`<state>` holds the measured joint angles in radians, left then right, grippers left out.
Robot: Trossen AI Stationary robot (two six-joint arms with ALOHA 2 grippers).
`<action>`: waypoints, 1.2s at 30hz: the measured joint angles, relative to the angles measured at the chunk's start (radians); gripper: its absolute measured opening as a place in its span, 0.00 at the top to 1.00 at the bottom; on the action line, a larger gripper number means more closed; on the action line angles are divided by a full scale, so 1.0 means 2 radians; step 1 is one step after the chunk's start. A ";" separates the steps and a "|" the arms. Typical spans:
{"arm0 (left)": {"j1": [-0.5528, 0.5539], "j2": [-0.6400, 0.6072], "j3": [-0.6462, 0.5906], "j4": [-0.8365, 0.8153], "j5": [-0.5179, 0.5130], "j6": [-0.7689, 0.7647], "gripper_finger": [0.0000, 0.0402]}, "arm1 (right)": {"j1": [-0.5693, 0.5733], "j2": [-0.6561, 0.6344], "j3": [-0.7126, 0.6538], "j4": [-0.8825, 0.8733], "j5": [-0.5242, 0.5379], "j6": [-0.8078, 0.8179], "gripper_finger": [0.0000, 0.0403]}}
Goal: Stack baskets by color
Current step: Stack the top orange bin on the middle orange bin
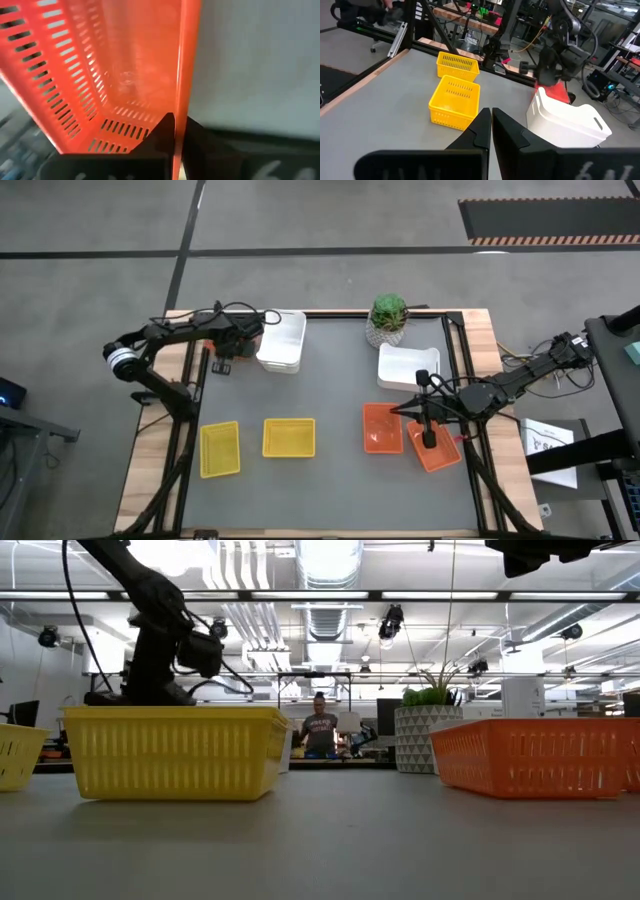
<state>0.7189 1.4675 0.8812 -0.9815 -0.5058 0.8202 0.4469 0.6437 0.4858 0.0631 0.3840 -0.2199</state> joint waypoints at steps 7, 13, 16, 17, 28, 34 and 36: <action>-0.004 -0.062 0.056 -0.016 -0.052 -0.006 1.00 | 0.000 0.000 0.000 0.000 0.000 -0.002 0.98; -0.040 -0.126 0.119 -0.013 -0.045 -0.042 1.00 | 0.000 0.000 0.000 0.001 0.000 -0.003 0.98; -0.078 -0.144 0.144 -0.013 -0.026 -0.068 1.00 | 0.000 0.000 0.000 0.001 0.000 -0.004 0.98; -0.093 -0.147 0.151 -0.011 -0.015 -0.076 1.00 | 0.000 0.000 0.000 0.001 0.000 -0.004 0.98; -0.314 -0.118 0.188 0.020 0.068 -0.094 1.00 | 0.000 0.002 0.000 0.012 0.000 0.032 0.93; -0.407 -0.064 0.211 0.031 0.106 -0.111 1.00 | 0.000 0.034 0.000 0.052 0.000 0.058 0.76; -0.426 -0.041 0.227 0.029 0.146 -0.127 1.00 | 0.000 0.048 0.011 0.056 0.000 0.058 0.70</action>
<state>-0.1326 1.3853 1.3361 -0.9230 -0.2135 0.5662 0.4465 0.7404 0.5077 0.1755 0.3843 -0.1039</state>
